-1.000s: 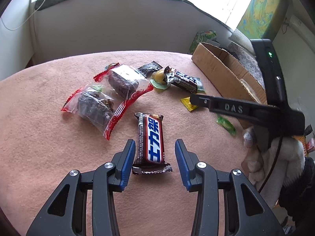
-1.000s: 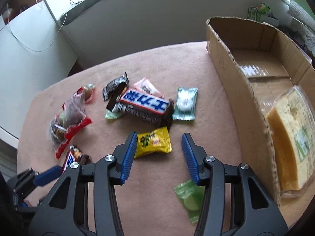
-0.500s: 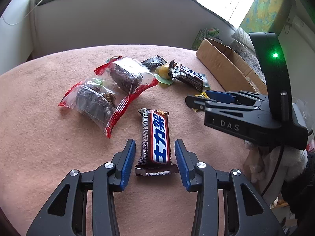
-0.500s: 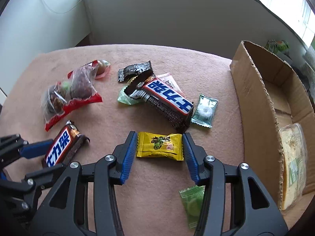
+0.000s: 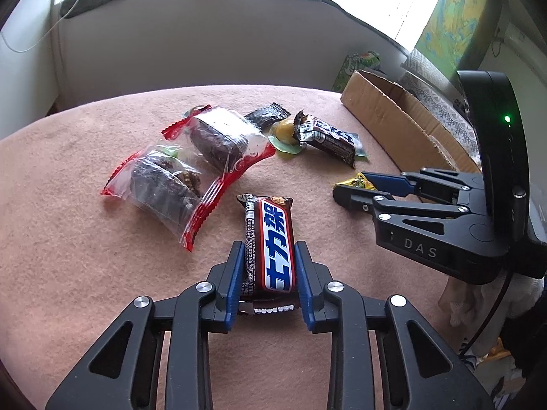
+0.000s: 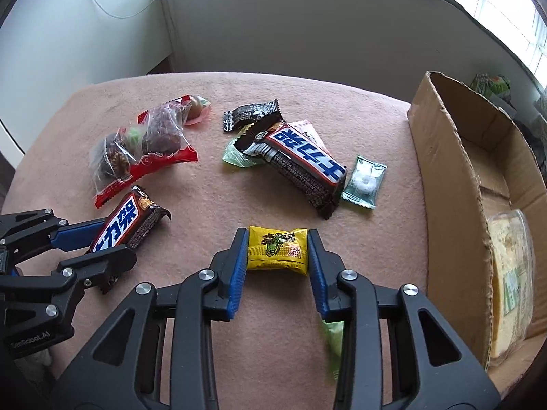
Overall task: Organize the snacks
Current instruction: 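Carry the yellow candy and chocolate bar over the box with both grippers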
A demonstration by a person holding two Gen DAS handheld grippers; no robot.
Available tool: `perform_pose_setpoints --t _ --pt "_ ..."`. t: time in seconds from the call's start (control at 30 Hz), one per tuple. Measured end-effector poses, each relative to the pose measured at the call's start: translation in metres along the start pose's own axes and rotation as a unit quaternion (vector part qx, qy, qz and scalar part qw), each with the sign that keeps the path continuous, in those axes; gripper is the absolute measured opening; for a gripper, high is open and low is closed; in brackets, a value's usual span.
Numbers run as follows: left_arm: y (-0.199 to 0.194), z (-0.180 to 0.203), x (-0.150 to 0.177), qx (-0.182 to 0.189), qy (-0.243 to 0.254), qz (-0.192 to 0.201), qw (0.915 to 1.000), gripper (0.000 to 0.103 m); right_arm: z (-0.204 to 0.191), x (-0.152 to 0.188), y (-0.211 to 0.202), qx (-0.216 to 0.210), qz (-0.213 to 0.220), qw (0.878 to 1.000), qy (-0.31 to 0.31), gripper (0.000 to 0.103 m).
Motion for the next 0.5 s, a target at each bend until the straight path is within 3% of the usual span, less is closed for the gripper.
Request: perform_pose_setpoints --t 0.5 --pt "-0.028 0.014 -0.011 0.031 -0.001 0.026 0.9992 0.027 0.020 0.003 -0.070 -0.031 0.067 0.997 0.033 0.034"
Point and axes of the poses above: each gripper's, at about its wrist camera, not at the fingertips, and y roughly the way its jaws point, z to its right, x to its underside, the point moved 10 cm from there along y, roughly the way its jaws point, and after that the axes turned 7 degrees about -z, right-handed, at the moved point
